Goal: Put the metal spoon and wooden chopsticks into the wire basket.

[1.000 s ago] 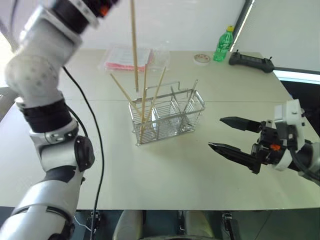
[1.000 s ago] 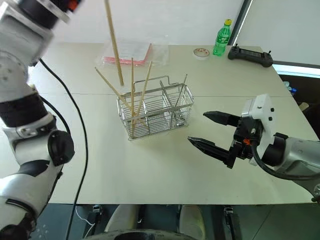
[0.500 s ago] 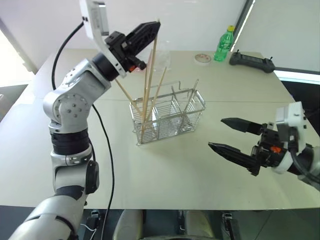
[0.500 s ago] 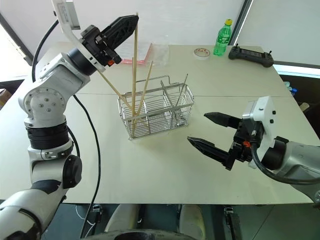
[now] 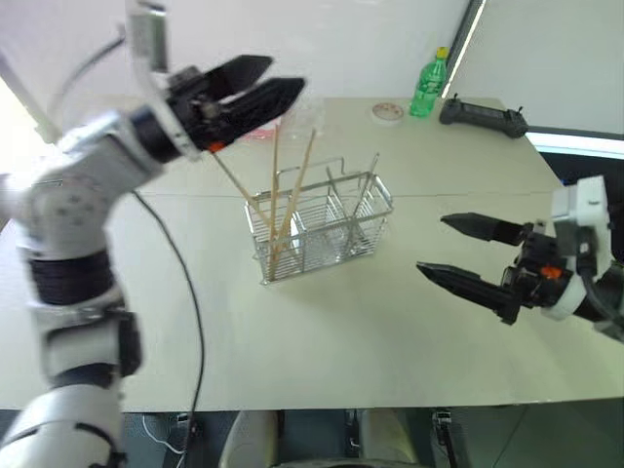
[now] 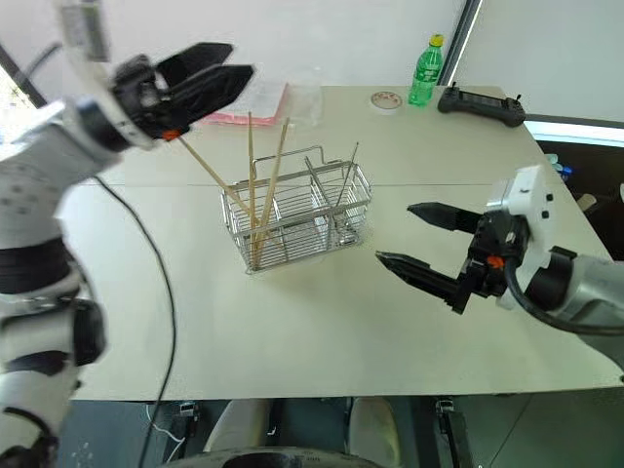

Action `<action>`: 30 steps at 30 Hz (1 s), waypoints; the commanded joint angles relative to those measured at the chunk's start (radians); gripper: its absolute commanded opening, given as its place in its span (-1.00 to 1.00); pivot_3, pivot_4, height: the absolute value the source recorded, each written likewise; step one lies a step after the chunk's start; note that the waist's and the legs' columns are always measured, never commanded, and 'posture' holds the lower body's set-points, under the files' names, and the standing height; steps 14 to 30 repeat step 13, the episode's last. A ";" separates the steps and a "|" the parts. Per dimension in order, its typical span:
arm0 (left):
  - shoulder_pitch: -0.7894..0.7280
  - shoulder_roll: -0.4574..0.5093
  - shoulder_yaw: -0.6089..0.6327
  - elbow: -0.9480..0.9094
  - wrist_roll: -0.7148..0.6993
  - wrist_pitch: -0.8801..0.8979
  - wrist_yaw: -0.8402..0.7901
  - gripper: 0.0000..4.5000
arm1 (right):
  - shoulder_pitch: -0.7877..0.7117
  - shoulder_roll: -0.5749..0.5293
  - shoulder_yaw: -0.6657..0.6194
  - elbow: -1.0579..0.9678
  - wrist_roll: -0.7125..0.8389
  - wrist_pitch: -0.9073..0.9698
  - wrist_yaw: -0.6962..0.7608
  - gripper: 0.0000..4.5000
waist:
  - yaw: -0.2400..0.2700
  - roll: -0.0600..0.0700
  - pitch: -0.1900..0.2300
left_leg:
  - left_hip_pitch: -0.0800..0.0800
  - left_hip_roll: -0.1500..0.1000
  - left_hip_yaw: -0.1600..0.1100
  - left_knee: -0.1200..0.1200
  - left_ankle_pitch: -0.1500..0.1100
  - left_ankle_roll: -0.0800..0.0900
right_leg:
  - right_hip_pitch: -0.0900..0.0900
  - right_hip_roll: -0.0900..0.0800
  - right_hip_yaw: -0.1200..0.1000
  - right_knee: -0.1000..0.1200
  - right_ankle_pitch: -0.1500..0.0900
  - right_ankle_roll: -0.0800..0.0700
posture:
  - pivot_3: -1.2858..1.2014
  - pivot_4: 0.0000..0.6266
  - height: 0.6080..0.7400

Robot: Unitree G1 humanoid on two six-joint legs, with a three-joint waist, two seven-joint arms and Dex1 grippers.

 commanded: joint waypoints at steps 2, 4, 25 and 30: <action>0.074 0.288 -0.054 0.033 0.118 -0.061 -0.404 0.99 | -0.028 -0.041 -0.055 0.070 -0.069 -0.018 0.070 1.00 | -0.008 0.001 0.000 | 0.000 0.000 0.000 -0.001 0.000 0.000 | -0.001 0.000 0.000 0.000 -0.001 -0.001 | 0.03 -0.52 0.25; 0.123 0.406 -0.081 0.055 0.180 -0.110 -0.542 0.99 | -0.034 -0.047 -0.056 0.099 -0.099 -0.022 0.098 1.00 | -0.008 0.001 0.000 | 0.000 0.000 0.001 -0.002 0.000 0.000 | -0.001 0.000 0.000 -0.001 -0.001 -0.002 | 0.03 -0.52 0.25; 0.233 0.535 -0.139 0.065 0.386 -0.282 -0.706 0.99 | -0.058 -0.034 -0.028 0.150 -0.189 -0.027 0.180 1.00 | -0.003 0.002 0.001 | -0.003 0.002 0.001 -0.002 -0.001 -0.001 | -0.005 -0.003 0.000 -0.004 -0.001 -0.002 | 0.03 -0.52 0.25; 0.233 0.535 -0.139 0.065 0.386 -0.282 -0.706 0.99 | -0.058 -0.034 -0.028 0.150 -0.189 -0.027 0.180 1.00 | -0.003 0.002 0.001 | -0.003 0.002 0.001 -0.002 -0.001 -0.001 | -0.005 -0.003 0.000 -0.004 -0.001 -0.002 | 0.03 -0.52 0.25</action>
